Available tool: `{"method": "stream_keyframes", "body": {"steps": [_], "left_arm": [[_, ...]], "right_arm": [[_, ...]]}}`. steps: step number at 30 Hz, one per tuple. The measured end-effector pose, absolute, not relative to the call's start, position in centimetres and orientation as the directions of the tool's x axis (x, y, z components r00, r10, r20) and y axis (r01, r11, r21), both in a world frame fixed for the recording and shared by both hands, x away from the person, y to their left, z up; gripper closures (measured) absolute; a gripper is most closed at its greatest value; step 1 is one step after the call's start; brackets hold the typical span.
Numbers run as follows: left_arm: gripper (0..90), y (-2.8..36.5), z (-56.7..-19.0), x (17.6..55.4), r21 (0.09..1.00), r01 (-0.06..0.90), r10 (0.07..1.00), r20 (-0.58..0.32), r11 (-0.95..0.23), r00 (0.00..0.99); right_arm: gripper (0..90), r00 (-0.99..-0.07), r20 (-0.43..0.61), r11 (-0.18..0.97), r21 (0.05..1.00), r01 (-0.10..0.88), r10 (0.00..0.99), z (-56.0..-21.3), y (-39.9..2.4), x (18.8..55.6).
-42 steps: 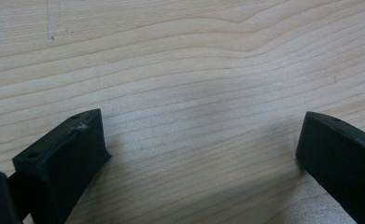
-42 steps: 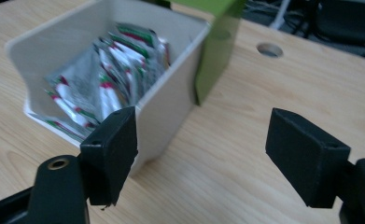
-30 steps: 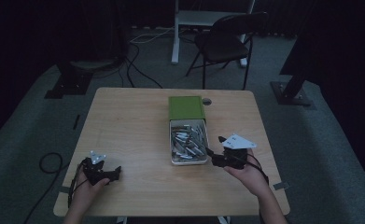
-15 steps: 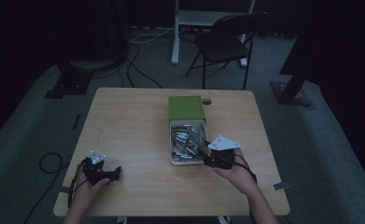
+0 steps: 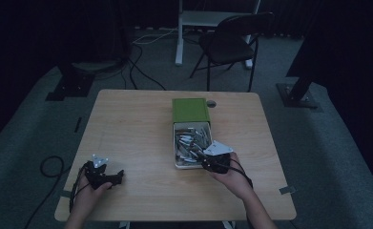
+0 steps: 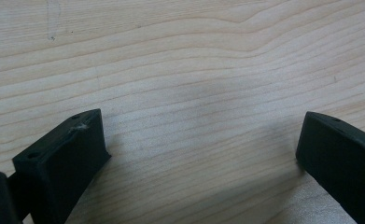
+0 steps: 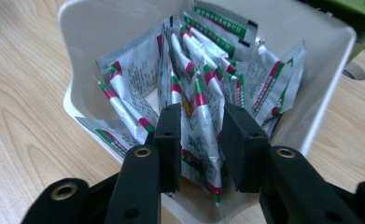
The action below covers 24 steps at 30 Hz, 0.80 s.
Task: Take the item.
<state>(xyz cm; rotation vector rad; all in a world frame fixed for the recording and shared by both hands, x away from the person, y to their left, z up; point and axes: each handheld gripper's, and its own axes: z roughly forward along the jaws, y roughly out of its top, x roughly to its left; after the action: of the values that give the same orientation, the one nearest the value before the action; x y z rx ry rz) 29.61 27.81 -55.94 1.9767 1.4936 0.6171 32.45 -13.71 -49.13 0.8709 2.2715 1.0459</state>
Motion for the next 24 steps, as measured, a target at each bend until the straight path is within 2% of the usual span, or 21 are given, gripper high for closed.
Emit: {"method": "stream_keyframes", "body": {"steps": [14, 19, 24], "left_arm": [[2.2, 27.8, -55.9, 29.6, 0.689, 0.696, 0.964, 0.018, -0.205, 0.266], [2.2, 27.8, -55.9, 29.6, 0.688, 0.696, 0.964, 0.018, -0.205, 0.267], [2.2, 27.8, -55.9, 29.6, 0.689, 0.696, 0.964, 0.018, -0.205, 0.266]], "right_arm": [[75.9, -0.672, -0.174, 0.524, 0.771, 0.362, 0.720, -49.9, -12.6, 32.9], [83.8, -0.667, -0.198, 0.540, 0.764, 0.354, 0.718, -50.0, -12.2, 32.9], [86.1, -0.657, -0.184, 0.523, 0.770, 0.366, 0.731, -49.6, -12.3, 33.0]]}}
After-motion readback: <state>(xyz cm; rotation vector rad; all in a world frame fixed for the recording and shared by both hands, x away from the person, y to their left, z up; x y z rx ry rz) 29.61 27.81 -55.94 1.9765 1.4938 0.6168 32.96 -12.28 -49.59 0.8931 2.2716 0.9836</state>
